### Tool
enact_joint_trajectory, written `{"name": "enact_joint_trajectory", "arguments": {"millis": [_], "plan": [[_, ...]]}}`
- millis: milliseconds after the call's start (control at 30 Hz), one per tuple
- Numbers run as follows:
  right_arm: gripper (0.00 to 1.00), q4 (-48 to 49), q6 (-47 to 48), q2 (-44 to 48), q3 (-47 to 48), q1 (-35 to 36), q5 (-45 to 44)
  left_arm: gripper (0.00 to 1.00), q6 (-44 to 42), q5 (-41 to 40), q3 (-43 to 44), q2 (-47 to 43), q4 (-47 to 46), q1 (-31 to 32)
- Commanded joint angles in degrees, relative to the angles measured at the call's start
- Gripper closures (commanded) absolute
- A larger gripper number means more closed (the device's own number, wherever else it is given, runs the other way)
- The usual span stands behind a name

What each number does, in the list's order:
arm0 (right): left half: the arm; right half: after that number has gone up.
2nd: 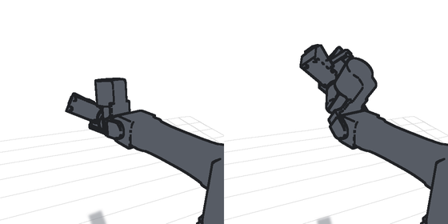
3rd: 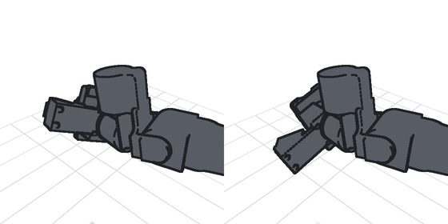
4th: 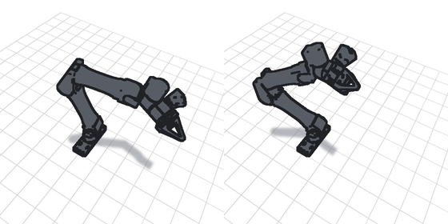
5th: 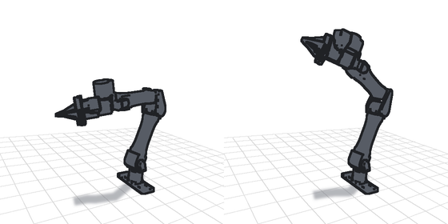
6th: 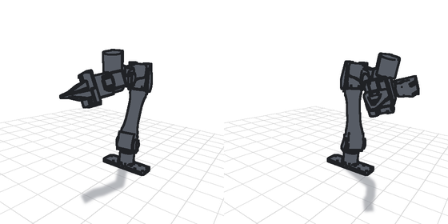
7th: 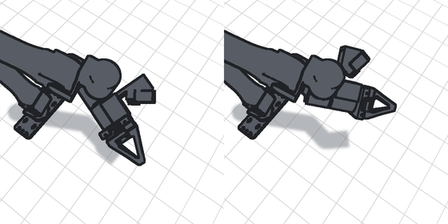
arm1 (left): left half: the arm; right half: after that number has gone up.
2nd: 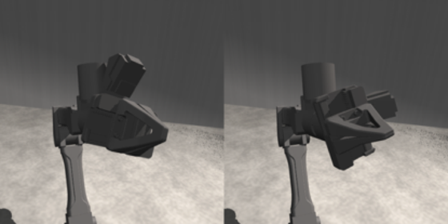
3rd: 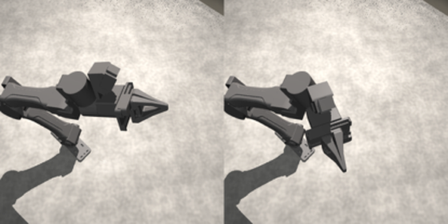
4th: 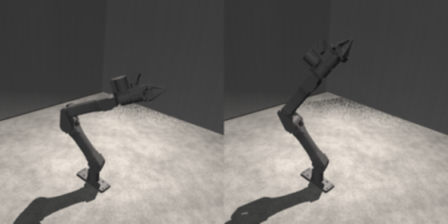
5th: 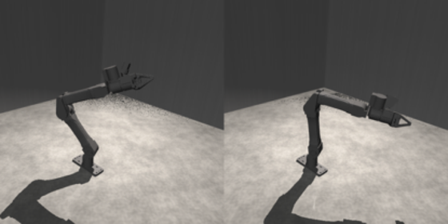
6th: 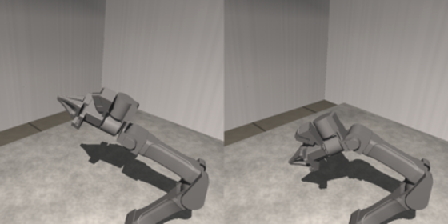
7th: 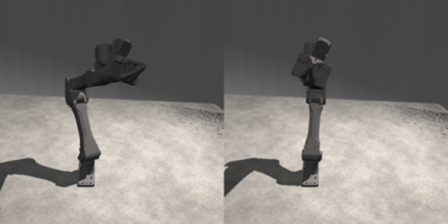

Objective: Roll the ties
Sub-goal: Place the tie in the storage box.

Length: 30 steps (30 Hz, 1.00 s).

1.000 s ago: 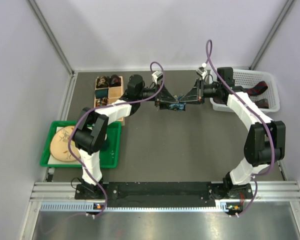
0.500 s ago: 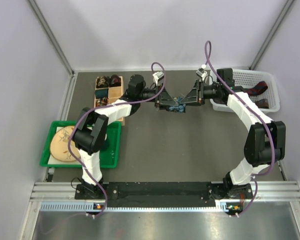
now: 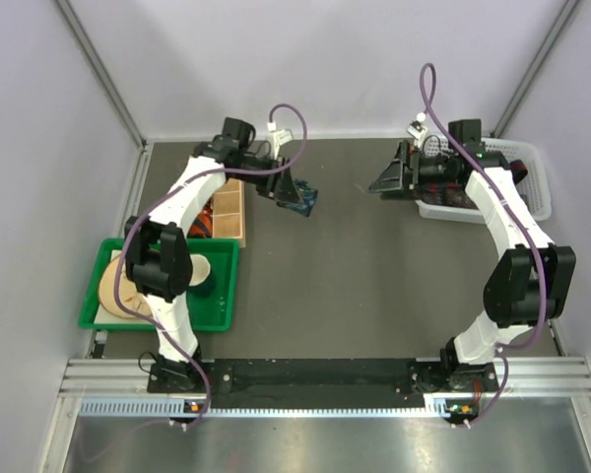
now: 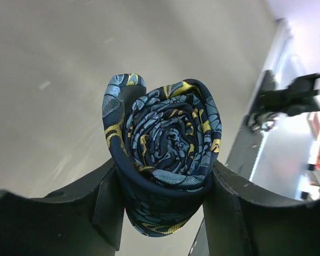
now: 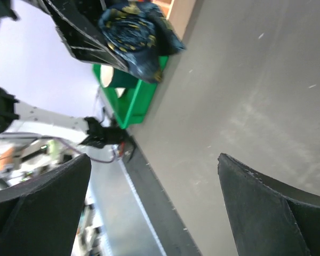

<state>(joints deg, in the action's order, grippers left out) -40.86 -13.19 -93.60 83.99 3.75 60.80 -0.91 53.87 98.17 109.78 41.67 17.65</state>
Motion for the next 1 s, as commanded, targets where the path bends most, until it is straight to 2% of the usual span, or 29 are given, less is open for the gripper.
{"name": "enact_joint_trajectory", "arguments": {"millis": [0,200,400,567,967], "plan": [[0.01,-8.0,7.9,0.0,6.1,-0.4,-3.0,1.00,-11.7,-5.3,7.3,-2.5,19.7,-4.3],[0.01,-9.3,9.6,-0.2,5.0,-0.4,-4.2,1.00,-4.0,-14.5,2.3,-6.1,20.2,-10.8],[0.01,-10.2,11.3,-0.2,3.9,-0.3,-6.7,1.00,-1.2,-14.7,1.1,-4.8,22.1,-16.8],[0.01,-10.5,12.0,-0.4,3.4,-0.4,-8.1,1.00,0.4,-15.9,3.9,-0.4,23.7,-17.2],[0.01,-10.5,12.3,-1.1,2.4,-0.4,-11.5,1.00,5.3,-25.9,2.3,5.2,21.8,-19.8]]}}
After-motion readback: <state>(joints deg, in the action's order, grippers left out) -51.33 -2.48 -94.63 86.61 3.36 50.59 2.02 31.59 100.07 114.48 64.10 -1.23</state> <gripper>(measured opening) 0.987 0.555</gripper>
